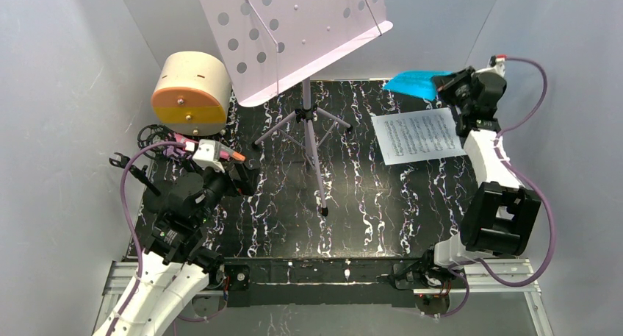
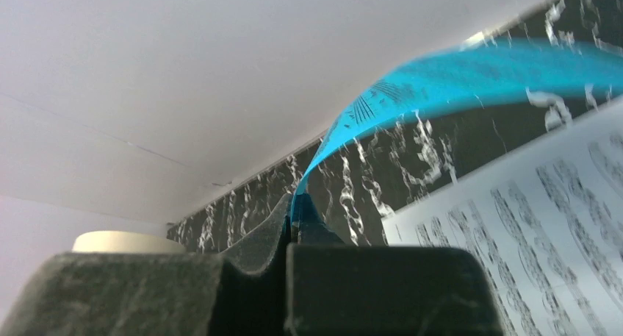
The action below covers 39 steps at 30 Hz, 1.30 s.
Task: Pack up the instrument practice props
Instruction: Place the sheet music at the center of the board.
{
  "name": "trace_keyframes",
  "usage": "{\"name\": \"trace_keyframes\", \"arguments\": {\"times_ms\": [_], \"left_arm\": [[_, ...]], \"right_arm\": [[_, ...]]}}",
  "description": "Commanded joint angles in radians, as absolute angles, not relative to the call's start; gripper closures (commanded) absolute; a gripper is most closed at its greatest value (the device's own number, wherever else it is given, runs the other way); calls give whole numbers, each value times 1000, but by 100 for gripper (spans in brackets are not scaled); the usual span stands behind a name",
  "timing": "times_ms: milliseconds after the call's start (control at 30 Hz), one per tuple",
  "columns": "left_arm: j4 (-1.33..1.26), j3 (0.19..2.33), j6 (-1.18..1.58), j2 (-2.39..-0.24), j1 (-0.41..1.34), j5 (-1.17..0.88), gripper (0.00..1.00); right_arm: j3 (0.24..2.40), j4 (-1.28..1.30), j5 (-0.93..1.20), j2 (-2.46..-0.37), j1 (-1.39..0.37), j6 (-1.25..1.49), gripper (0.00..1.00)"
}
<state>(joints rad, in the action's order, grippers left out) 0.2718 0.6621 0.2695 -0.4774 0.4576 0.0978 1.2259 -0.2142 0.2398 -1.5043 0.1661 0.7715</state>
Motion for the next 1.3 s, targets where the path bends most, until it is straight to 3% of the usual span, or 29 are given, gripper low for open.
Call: {"name": "trace_keyframes", "arguments": {"times_ms": [0, 167, 400, 733, 1267], "left_arm": [[278, 658, 267, -469, 448, 118, 2], [281, 655, 270, -466, 444, 111, 2], [284, 652, 275, -463, 436, 107, 2], [283, 652, 276, -465, 433, 100, 2], [283, 649, 276, -468, 431, 100, 2]], "right_arm": [[1025, -371, 194, -1485, 153, 816, 99], [766, -565, 86, -1497, 117, 993, 99], [556, -742, -224, -1512, 14, 1131, 99], [530, -678, -554, -1500, -128, 1333, 99], [550, -624, -592, -1633, -189, 1515, 96]]}}
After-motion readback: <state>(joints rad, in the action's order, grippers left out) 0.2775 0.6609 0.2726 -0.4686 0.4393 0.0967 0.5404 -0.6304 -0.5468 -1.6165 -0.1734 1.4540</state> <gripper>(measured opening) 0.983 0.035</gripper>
